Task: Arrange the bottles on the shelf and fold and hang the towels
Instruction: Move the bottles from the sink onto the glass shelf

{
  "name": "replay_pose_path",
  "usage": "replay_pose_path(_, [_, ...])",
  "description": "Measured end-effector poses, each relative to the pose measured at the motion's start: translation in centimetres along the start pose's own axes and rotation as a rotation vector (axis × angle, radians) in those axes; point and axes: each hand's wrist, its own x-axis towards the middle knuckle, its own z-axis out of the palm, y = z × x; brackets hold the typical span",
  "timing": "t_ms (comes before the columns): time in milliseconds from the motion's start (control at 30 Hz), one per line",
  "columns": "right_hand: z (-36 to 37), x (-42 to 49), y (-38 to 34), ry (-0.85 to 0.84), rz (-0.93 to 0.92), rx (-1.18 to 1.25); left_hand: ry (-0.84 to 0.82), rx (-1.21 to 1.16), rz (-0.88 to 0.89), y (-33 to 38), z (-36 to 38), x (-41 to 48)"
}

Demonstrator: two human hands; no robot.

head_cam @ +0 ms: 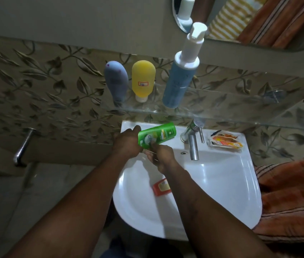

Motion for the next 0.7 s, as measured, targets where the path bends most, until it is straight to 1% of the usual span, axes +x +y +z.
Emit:
replay_pose_path(67, [0.1,-0.8,0.0,-0.007,0.010,-0.026,0.014,0.054,0.046,0.5,-0.9,-1.1])
replay_pose_path(100, [0.0,-1.4,0.0,0.017,-0.026,-0.099,0.018,0.101,0.071,1.0,-1.7,-1.8])
replay_pose_path(133, [-0.3,-1.9,0.0,0.089,-0.096,-0.249,0.027,0.160,0.101,1.6,-2.7,-2.6])
replay_pose_path(200, [-1.8,-3.7,0.0,0.327,-0.329,-0.624,0.082,0.314,0.198,3.4,-5.4,-4.1])
replay_pose_path(267, [-3.9,-6.0,0.1,0.472,-0.590,-0.870,0.106,0.441,0.323,5.3,-8.1,-5.8])
replay_pose_path(300, [-5.0,-6.9,0.1,0.495,-0.680,-0.983,0.097,0.492,0.396,6.5,-9.5,-6.7])
replay_pose_path(333, [-6.1,-7.7,-0.3,0.479,-0.716,-1.107,0.085,0.542,0.474,7.8,-10.8,-7.5])
replay_pose_path(400, [-8.1,-9.0,-1.7,0.368,-0.680,-1.266,0.062,0.641,0.604,10.9,-13.0,-9.0])
replay_pose_path(433, [-9.1,-9.9,-2.5,0.294,-0.643,-1.243,0.051,0.678,0.651,12.6,-14.0,-9.8])
replay_pose_path(500, [-11.0,-11.9,-3.9,0.202,-0.607,-1.100,0.056,0.737,0.716,15.8,-15.0,-11.3])
replay_pose_path(600, [-13.2,-14.1,-4.6,0.183,-0.604,-0.954,0.131,0.780,0.835,19.9,-15.7,-13.2])
replay_pose_path(667, [-14.9,-15.1,-4.6,0.183,-0.605,-0.778,0.216,0.771,0.961,22.1,-15.7,-14.4])
replay_pose_path(700, [-15.7,-15.6,-4.7,0.185,-0.630,-0.708,0.286,0.749,1.045,22.9,-15.6,-15.1])
